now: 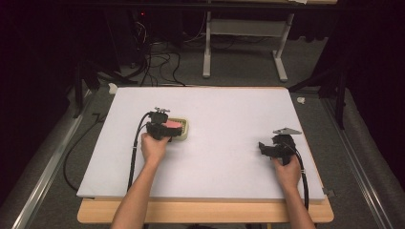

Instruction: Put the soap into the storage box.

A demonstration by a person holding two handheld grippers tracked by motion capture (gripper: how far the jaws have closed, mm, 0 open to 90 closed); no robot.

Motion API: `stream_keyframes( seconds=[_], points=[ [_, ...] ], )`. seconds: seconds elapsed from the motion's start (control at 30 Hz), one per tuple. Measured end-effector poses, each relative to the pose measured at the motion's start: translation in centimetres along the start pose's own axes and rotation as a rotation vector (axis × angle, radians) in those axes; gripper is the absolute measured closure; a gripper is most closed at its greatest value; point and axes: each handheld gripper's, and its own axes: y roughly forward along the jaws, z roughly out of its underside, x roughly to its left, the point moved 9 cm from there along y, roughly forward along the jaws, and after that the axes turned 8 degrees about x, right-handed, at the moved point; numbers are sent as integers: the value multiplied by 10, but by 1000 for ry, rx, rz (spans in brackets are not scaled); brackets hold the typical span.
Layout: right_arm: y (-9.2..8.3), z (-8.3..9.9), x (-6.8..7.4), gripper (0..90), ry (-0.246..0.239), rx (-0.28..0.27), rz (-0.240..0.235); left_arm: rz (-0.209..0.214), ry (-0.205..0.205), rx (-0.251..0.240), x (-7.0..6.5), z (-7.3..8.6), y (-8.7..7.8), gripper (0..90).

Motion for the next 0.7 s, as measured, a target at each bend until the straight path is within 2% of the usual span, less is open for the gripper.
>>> stream_keyframes(
  seconds=[0.17, 0.43, 0.7],
  points=[
    [0, 0, 0, 215, 0, 0, 0, 9, -23, -7, 1, -1, 1, 139],
    [0, 0, 0, 215, 0, 0, 0, -5, -7, -18, 1, -2, 2, 138],
    [0, 0, 0, 216, 0, 0, 0, 1, 0, -24, 0, -2, 1, 136]
  ],
)
